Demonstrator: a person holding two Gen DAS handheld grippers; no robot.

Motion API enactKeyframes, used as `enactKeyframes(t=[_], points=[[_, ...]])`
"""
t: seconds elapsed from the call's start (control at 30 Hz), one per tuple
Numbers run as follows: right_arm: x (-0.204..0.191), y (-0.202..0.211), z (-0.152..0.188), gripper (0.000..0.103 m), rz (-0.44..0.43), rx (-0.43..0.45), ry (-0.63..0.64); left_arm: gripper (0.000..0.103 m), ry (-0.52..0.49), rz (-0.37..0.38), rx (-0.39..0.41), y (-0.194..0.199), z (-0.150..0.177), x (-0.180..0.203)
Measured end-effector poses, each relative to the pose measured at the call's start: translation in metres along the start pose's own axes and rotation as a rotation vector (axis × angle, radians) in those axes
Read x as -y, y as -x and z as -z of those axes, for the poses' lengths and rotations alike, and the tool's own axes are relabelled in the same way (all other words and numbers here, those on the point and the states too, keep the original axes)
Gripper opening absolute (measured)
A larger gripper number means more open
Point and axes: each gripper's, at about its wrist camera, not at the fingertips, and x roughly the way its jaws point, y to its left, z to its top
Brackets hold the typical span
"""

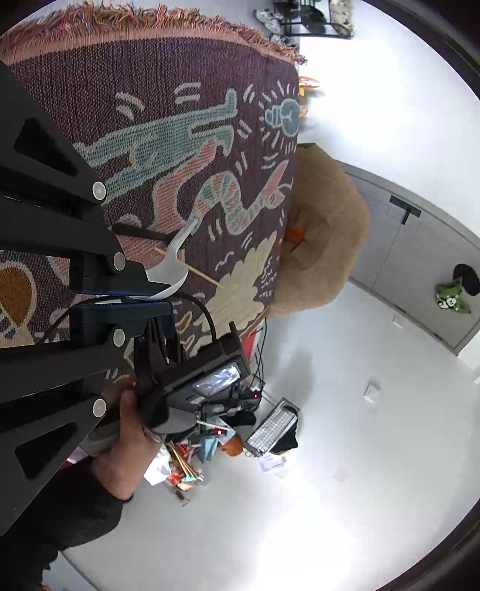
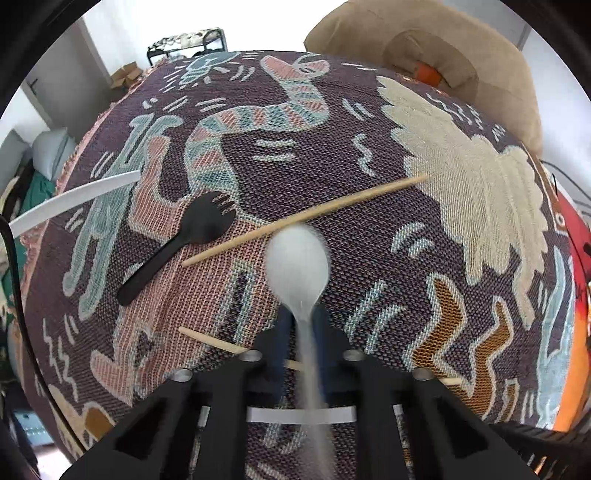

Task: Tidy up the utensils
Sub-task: 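Grasp the white plastic spoon with the right tool while the left tool holds its utensil, then carry the white spoon over the black holder and open the right tool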

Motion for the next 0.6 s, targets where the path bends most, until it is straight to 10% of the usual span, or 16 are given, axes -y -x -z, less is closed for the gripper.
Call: enactKeyframes(t=[0.17, 0.6], points=[[0.0, 0.023, 0.012, 0.01, -0.018, 0.085, -0.009, 0.002, 0.015, -0.011, 0.009, 0.0, -0.001, -0.001], [0.016, 0.173, 0.097, 0.01, -0.087, 0.643, -0.121, 0.002, 0.126, 0.069, 0.069, 0.008, -0.009, 0.014]])
